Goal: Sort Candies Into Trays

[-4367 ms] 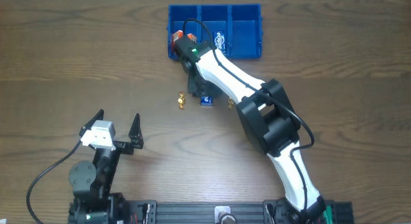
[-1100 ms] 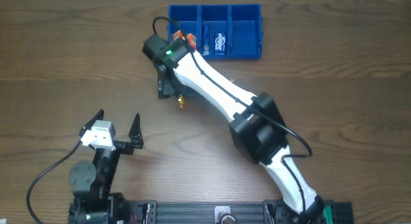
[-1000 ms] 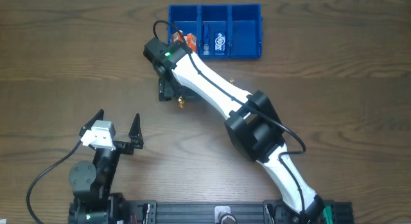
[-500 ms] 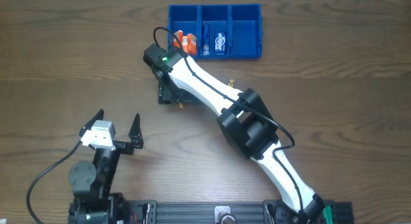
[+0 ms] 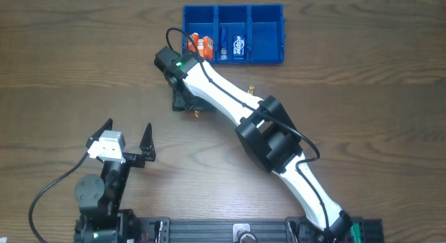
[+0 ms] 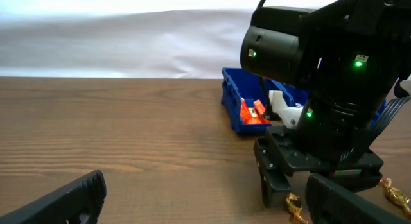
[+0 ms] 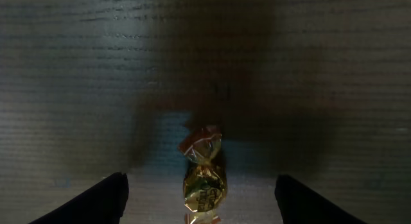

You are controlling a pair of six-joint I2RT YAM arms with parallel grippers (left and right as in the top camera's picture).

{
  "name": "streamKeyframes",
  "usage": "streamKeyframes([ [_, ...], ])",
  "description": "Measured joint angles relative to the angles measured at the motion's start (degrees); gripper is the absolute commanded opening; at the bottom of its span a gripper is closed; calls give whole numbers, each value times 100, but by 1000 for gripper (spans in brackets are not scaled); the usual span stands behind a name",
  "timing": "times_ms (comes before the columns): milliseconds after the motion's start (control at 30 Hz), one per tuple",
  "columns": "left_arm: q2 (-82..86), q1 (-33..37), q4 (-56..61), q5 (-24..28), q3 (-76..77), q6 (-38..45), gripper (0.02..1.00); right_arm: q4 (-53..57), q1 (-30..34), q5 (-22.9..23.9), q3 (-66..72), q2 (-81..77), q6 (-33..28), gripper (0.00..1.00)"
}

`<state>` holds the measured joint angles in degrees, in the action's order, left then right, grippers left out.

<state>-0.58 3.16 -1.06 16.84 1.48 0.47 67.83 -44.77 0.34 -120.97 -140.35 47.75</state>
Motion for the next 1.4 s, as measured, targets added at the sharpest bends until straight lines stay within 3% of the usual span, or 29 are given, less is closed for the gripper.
streamKeyframes([
  [233, 0, 0, 0, 0, 0, 0, 996, -28, -7, -17, 83, 0, 2, 702],
  [433, 0, 0, 0, 0, 0, 0, 998, -42, -9, -42, 83, 0, 13, 533],
  [867, 0, 0, -2, 0, 0, 0, 998, -151, -9, -39, 81, -85, 15, 470],
  [1400, 0, 0, 0, 0, 0, 0, 998, -153, -11, -57, 81, -85, 22, 242],
])
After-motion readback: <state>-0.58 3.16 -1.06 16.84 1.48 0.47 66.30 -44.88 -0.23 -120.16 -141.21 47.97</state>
